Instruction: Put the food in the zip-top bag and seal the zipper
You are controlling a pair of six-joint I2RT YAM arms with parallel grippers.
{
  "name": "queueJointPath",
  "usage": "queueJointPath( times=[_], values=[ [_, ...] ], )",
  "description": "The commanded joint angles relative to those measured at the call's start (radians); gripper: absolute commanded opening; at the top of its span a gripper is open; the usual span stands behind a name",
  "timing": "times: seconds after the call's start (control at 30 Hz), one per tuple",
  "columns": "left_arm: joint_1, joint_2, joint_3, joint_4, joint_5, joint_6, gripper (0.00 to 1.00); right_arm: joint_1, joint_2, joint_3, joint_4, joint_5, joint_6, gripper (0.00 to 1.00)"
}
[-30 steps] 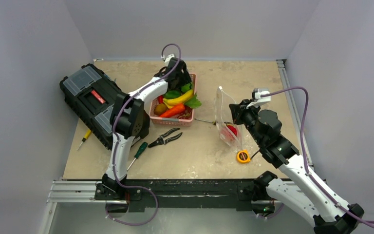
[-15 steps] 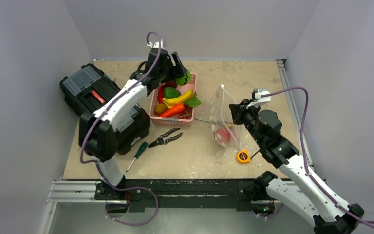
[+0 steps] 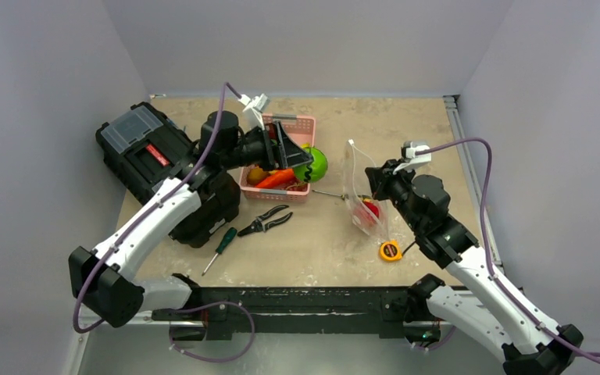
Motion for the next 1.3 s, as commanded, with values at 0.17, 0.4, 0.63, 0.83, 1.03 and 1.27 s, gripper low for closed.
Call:
queueJointPath(
  times=[0.17, 0.4, 0.63, 0.83, 1.03, 1.27],
  values=[
    [-0.225, -0.017, 0.028, 0.430, 0.163, -0.116, 0.41, 0.003, 0.014, 0.039, 0.022, -0.039, -0.028, 0.00],
    [-0.255, 0.148, 0.071, 0.578, 0.129, -0.224, 0.34, 0.002, 0.010, 0.063, 0.032, -0.109, 0.001, 0.00],
    [-0.255, 0.198, 0.060, 0.390, 0.015, -0.145, 0.28, 0.002, -0.047, 0.067, 0.043, -0.137, 0.044, 0.00],
    [-0.259, 0.154, 0.008, 0.254, -0.063, -0.075, 0.27, 0.004, -0.076, 0.074, 0.051, -0.112, 0.050, 0.00],
    [-0.285, 0.129, 0.011, 0.098, -0.147, -0.012, 0.26, 0.003, -0.055, 0.059, 0.078, -0.128, 0.068, 0.00],
    [-0.306, 0.162, 0.060, 0.065, -0.148, 0.008, 0.53, 0.002, -0.027, 0.063, 0.083, -0.162, 0.077, 0.00]
  ],
)
